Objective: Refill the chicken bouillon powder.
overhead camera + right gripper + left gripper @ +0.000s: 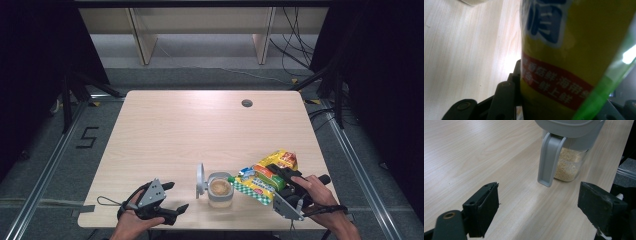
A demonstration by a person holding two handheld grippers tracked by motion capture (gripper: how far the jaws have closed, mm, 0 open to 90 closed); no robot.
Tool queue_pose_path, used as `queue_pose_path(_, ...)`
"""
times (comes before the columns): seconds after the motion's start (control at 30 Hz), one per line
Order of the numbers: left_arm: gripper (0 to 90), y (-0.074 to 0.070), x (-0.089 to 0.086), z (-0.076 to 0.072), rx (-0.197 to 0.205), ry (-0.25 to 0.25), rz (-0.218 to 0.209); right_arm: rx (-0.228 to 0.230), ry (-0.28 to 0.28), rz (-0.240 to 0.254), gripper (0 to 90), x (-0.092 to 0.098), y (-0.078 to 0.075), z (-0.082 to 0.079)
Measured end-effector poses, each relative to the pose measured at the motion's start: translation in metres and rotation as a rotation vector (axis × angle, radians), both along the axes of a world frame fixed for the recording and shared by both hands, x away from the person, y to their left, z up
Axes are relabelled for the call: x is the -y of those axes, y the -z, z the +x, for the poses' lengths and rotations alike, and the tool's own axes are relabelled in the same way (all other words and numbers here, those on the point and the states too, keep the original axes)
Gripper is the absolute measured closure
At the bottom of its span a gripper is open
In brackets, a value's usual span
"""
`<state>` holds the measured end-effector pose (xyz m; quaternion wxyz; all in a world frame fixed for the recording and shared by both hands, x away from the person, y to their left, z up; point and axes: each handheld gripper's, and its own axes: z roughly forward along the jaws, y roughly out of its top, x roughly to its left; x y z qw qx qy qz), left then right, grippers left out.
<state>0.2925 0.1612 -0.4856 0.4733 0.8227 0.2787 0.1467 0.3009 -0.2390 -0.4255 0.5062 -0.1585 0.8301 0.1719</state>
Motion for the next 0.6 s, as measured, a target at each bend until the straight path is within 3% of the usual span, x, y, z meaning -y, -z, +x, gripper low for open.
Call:
queue_pose_path(0.07,16.5,0.0,0.0,0.0,-0.003,0.003,0.001,-0.004,0.005,0.013,66.6,0.003,0.001,0.002)
queue_pose_path(0.1,16.5,0.0,0.0,0.0,-0.004,0.003,0.001,0.011,-0.003,-0.004,66.8,0.004,0.0,0.003)
queue_pose_path(0.17,16.5,0.0,0.0,0.0,-0.005,0.003,0.001,-0.022,0.016,0.025,67.0,0.007,0.004,0.005)
queue_pose_path(0.2,16.5,0.0,0.0,0.0,-0.004,0.003,0.001,-0.01,-0.002,0.026,67.4,0.008,0.003,0.007)
queue_pose_path(0.27,16.5,0.0,0.0,0.0,-0.002,0.002,-0.001,-0.069,0.038,0.104,67.7,0.012,0.008,0.007)
queue_pose_path(0.3,16.5,0.0,0.0,0.0,-0.003,0.002,-0.001,-0.065,0.014,0.1,68.0,0.013,0.007,0.009)
queue_pose_path(0.33,16.5,0.0,0.0,0.0,-0.004,0.003,0.0,-0.094,0.036,0.139,68.2,0.015,0.009,0.009)
queue_pose_path(0.37,16.5,0.0,0.0,0.0,-0.004,0.003,0.001,-0.095,0.014,0.154,68.5,0.018,0.007,0.013)
queue_pose_path(0.4,16.5,0.0,0.0,0.0,-0.004,0.003,0.001,-0.122,0.038,0.205,68.7,0.02,0.009,0.013)
queue_pose_path(0.43,16.5,0.0,0.0,0.0,-0.004,0.003,0.0,-0.124,0.024,0.218,69.1,0.023,0.008,0.016)
queue_pose_path(0.6,16.5,0.0,0.001,0.0,-0.005,-0.004,0.002,-0.232,0.063,0.37,70.6,0.035,0.015,0.023)
